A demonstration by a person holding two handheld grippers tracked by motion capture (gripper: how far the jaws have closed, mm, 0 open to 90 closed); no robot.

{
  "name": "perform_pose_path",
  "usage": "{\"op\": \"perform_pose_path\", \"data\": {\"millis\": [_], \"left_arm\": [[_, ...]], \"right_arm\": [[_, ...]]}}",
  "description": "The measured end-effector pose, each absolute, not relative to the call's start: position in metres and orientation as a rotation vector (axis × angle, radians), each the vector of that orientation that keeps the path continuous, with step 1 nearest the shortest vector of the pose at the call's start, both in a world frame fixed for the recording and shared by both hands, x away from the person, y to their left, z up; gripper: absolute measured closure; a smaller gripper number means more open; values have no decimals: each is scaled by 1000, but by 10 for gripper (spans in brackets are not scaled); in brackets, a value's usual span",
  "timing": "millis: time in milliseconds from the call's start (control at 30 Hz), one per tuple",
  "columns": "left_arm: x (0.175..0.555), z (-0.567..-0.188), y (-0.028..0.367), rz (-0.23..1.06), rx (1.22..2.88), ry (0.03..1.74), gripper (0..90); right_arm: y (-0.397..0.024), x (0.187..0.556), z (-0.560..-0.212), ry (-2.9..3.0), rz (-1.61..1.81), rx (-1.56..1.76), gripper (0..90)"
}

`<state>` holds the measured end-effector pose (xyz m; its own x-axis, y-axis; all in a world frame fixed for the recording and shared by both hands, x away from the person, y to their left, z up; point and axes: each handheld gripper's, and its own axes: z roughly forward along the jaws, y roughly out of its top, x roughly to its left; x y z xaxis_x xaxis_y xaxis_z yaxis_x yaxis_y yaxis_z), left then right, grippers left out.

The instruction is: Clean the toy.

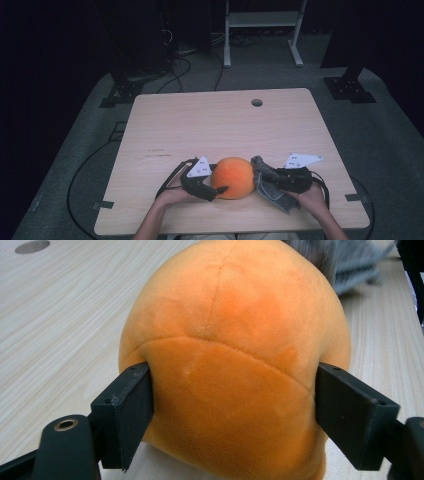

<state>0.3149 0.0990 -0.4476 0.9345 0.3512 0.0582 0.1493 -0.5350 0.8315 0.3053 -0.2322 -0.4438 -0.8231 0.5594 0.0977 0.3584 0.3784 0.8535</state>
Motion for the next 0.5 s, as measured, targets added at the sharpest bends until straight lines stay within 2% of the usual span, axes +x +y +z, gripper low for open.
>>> {"op": "perform_pose_path", "data": {"millis": [167,300,500], "left_arm": [[307,-444,89,324,2162,277,234],[305,-441,89,341,2166,255,237],[306,-438,88,329,2121,283,244]], "right_arm": [[-218,305,-421,2349,1584,746,735],[-200,307,-425,2397,1514,690,736],[-224,307,-438,2417,1411,797,735]]}}
